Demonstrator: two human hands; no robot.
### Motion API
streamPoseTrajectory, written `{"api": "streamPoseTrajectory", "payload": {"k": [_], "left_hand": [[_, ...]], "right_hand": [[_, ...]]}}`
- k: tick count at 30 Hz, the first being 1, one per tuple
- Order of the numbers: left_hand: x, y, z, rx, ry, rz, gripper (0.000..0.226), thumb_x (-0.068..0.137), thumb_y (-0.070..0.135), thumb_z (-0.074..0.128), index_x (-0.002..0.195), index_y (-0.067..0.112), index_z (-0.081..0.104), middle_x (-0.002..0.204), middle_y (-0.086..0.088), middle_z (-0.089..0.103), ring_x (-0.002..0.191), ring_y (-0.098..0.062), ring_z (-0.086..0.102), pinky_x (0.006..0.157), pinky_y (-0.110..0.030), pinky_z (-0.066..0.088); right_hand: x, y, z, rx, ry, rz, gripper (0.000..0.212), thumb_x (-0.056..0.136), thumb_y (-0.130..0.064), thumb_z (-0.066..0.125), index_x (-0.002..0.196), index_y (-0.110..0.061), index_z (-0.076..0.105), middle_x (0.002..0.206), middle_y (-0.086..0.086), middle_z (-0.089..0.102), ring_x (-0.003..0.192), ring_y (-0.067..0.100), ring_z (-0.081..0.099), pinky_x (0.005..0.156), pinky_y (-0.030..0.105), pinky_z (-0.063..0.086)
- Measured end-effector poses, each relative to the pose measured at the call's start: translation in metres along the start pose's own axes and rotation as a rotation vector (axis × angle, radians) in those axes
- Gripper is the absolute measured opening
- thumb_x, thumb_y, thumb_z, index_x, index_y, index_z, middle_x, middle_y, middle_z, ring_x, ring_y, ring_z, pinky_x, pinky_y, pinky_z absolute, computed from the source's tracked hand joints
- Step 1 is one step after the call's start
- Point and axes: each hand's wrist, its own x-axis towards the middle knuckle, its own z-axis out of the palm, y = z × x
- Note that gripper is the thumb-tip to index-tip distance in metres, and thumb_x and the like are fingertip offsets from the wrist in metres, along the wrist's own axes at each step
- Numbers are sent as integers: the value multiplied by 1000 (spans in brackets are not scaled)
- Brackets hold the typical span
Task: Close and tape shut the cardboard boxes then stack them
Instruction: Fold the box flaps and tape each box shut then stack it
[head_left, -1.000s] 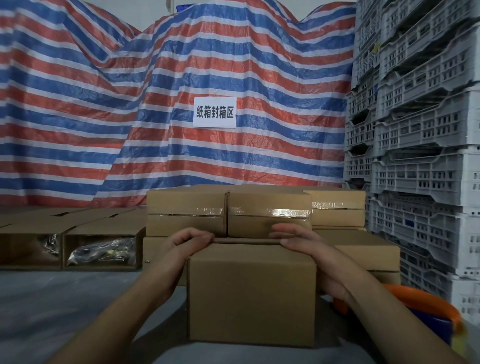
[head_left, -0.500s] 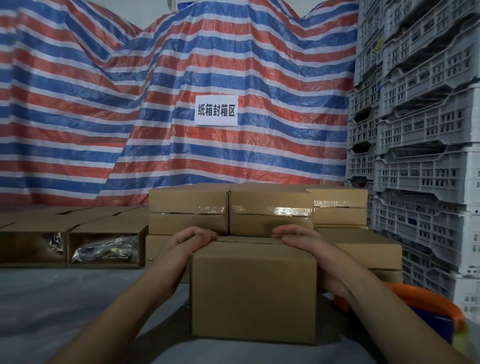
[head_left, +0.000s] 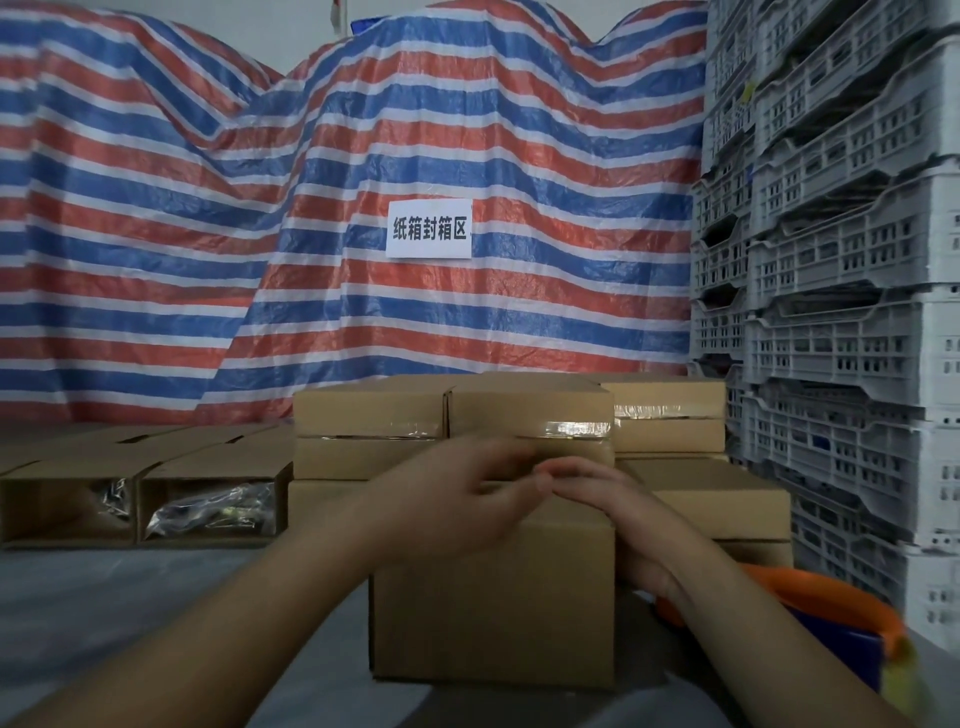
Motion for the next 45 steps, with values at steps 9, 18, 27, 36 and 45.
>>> {"api": "streamPoseTrajectory", "payload": {"k": [9, 18, 27, 36, 45], "left_hand": [[4, -4, 23, 306, -172, -91, 76, 78, 86, 25, 147, 52, 19, 150, 23, 36, 125, -6, 44, 101, -38, 43], [6, -2, 22, 320, -212, -183, 76, 86, 80, 32, 152, 46, 15, 161, 16, 20, 143, -14, 27, 110, -42, 28], [8, 1, 20, 294, -249, -200, 74, 88, 76, 34, 153, 44, 15, 161, 13, 20, 143, -16, 29, 110, -42, 29], [-2, 19, 15, 279, -254, -253, 75, 90, 74, 36, 154, 40, 16, 163, 11, 17, 146, -21, 24, 113, -44, 25], [-6, 23, 5, 9, -261, -266, 72, 92, 72, 31, 152, 32, 30, 156, 4, 34, 141, -18, 33, 109, -39, 27]], "right_hand": [[0, 5, 4, 7, 17, -1, 29, 74, -34, 73, 102, -29, 78, 109, 7, 75, 107, 28, 69, 80, 39, 57], [-32, -20, -13, -449, 461, -244, 33, 104, -25, 48, 83, -14, 71, 80, 11, 72, 80, 24, 68, 68, 36, 50], [-108, 7, -65, -1581, 552, 15, 43, 90, -66, 50, 109, -27, 49, 106, -2, 61, 94, 18, 62, 65, 31, 42], [-120, 24, -59, -1677, 703, 104, 55, 89, -78, 32, 69, -28, 40, 62, -10, 44, 49, 8, 40, 42, 27, 27], [-119, 25, -66, -1768, 724, 60, 64, 86, -83, 21, 72, -28, 51, 57, -10, 45, 45, 6, 35, 39, 25, 20]]}}
